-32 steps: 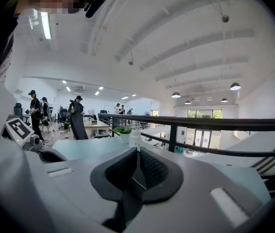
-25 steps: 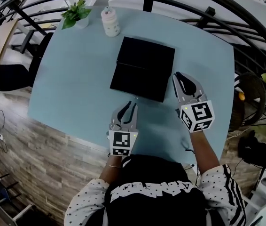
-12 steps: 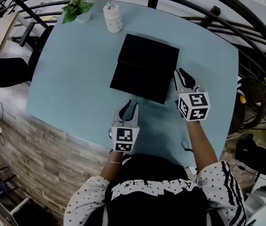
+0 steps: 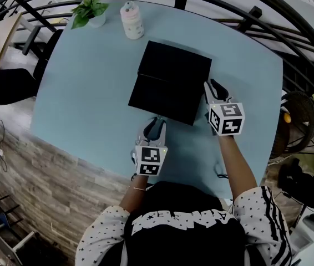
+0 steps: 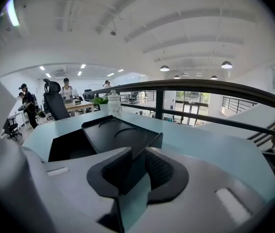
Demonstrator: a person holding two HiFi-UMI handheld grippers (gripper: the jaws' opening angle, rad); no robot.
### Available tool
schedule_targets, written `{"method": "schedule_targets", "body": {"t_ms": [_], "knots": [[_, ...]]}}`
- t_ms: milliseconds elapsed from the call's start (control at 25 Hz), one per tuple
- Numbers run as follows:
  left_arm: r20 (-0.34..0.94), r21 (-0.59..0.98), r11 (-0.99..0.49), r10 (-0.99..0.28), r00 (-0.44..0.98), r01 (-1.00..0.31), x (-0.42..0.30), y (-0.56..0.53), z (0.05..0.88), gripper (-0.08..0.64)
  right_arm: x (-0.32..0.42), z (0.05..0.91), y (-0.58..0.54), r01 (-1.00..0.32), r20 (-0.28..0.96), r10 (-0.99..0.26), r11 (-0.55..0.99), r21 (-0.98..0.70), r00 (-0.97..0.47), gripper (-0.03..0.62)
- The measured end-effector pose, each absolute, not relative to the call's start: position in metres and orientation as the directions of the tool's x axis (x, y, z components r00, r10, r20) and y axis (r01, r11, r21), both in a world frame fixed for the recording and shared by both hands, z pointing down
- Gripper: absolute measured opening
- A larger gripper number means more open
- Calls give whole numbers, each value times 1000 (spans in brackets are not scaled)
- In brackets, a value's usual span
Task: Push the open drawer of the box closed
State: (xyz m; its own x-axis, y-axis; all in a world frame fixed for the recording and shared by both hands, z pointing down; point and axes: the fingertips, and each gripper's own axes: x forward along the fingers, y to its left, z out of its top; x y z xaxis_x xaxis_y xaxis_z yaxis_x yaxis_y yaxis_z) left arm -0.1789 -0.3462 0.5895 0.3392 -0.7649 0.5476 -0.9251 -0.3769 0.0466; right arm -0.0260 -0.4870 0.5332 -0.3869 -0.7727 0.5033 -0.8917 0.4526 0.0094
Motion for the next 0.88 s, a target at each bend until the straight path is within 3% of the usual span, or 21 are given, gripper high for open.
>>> {"method": "schedule_targets", "body": {"t_ms": [880], "knots": [[595,16,-333,-754,276,-943,-183,-358,599,0,-37,539,-491,-890,513,-754,455,-41,-409,63]]}}
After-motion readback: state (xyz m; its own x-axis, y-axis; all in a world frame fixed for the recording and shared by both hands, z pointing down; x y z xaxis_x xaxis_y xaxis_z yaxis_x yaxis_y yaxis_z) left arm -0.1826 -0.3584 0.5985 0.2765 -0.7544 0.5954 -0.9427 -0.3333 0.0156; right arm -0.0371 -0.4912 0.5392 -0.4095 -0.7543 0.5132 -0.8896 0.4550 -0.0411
